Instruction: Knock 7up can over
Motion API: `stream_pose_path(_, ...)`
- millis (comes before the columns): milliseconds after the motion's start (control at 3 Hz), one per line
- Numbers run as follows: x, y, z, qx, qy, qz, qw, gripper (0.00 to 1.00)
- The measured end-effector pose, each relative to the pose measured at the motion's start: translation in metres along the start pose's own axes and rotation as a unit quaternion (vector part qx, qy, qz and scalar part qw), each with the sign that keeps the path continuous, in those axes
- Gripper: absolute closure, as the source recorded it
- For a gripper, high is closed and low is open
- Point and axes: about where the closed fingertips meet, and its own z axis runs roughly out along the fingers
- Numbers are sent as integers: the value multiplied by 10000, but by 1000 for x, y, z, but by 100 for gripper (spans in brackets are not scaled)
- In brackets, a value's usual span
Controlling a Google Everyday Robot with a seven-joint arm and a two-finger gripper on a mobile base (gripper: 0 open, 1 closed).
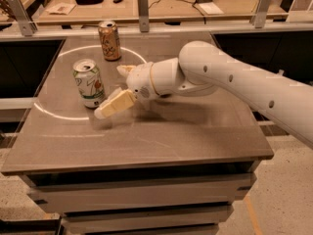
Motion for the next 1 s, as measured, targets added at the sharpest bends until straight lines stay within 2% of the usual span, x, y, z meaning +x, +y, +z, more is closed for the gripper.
stream_pose_path(333,-10,-8,14,-52,-48,137,9999,0)
stream_pose_path(667,-23,-6,34,-113,-152,400,9990,0)
stream_pose_path(1000,-29,-2,44,-160,-194,535,9983,0)
